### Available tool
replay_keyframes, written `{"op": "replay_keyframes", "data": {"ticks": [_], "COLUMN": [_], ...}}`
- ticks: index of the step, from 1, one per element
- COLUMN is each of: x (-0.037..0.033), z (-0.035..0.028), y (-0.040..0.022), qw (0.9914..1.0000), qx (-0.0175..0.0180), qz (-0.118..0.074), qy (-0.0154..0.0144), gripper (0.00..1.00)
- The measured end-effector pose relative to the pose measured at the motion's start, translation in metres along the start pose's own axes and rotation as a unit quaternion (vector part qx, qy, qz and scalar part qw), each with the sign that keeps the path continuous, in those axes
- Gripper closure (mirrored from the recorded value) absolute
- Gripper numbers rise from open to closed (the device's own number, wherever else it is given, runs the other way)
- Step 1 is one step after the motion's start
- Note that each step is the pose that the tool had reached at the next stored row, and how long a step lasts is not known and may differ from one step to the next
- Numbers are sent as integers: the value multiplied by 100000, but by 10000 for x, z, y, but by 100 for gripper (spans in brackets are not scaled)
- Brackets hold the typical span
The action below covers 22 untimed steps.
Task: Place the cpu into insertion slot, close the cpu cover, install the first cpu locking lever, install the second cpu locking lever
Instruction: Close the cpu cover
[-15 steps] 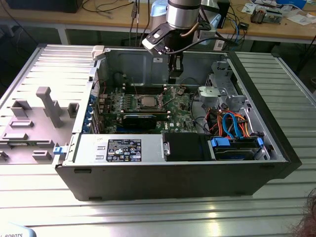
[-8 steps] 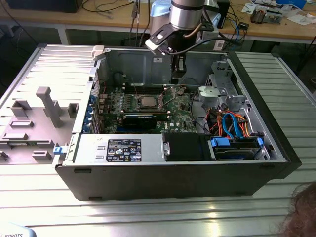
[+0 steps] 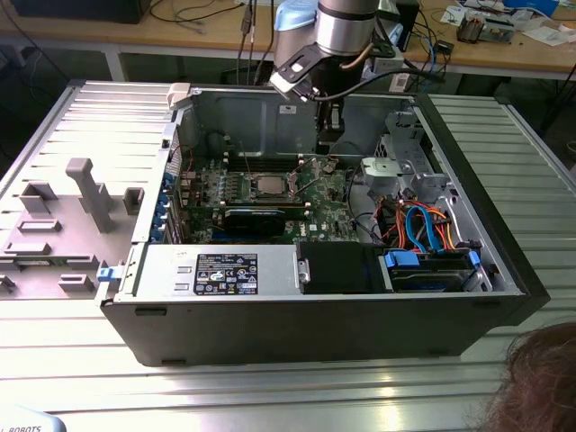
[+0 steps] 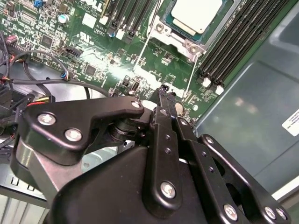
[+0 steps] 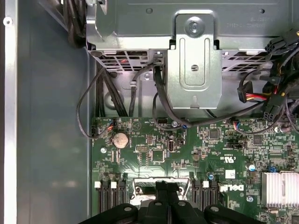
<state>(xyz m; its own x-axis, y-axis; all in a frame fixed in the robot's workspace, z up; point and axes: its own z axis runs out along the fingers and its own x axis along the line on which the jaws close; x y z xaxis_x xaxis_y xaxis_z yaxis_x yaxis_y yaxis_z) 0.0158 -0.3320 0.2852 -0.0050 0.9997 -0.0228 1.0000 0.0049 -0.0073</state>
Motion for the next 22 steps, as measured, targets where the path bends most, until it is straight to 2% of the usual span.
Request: {"op": "replay_keyframes", "data": {"ticks": [1, 3, 4, 22], "x": [0, 0, 0, 0], "z": [3, 19, 23, 39], "y": [17, 125, 138, 215], "qw": [100000, 100000, 100000, 100000], "qx": [2, 1, 1, -1], "qz": [0, 0, 3, 1], "qy": [0, 0, -2, 2], "gripper": [89, 89, 89, 89]}}
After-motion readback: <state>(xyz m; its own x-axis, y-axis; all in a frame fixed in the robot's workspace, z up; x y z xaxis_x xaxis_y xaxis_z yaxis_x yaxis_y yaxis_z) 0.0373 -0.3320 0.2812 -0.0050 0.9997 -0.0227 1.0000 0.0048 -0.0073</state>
